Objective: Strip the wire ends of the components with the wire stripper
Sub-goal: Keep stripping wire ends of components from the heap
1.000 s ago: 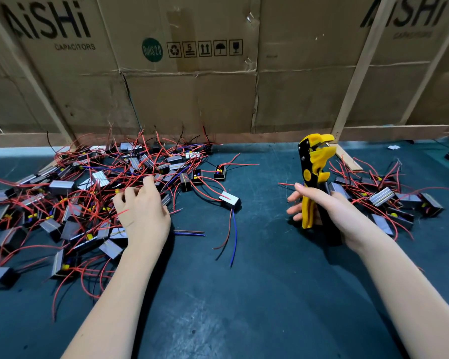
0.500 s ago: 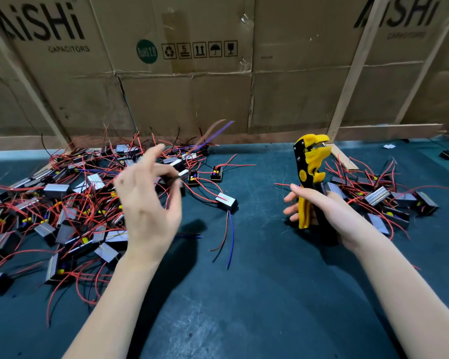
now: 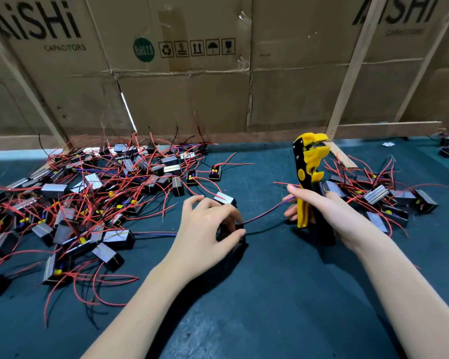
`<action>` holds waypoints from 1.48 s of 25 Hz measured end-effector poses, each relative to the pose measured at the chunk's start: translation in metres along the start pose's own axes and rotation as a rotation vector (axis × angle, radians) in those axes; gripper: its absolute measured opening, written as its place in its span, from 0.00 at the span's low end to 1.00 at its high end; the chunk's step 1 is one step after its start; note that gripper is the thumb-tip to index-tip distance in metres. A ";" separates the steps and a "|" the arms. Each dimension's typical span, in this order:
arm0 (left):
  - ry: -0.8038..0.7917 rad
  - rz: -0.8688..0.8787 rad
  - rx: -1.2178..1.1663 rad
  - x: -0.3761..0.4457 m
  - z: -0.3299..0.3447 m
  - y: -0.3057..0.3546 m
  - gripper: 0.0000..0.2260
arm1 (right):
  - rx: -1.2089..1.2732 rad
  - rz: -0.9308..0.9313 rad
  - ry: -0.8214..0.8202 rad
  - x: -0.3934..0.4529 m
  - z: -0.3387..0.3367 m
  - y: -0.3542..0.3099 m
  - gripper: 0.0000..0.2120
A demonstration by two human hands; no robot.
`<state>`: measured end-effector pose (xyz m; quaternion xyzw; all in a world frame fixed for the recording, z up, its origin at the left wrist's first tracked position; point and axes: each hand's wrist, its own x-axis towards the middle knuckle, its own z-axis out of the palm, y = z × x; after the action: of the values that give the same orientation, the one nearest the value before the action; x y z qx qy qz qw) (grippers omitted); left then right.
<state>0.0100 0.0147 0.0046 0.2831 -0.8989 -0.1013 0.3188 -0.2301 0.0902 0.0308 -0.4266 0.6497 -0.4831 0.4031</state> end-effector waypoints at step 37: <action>-0.034 -0.528 -0.753 0.005 0.004 0.002 0.03 | 0.065 -0.252 0.095 0.002 0.020 0.009 0.19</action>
<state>0.0033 0.0132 0.0051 0.3650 -0.7018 -0.5032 0.3480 -0.2131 0.0839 0.0178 -0.4681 0.5933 -0.5704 0.3217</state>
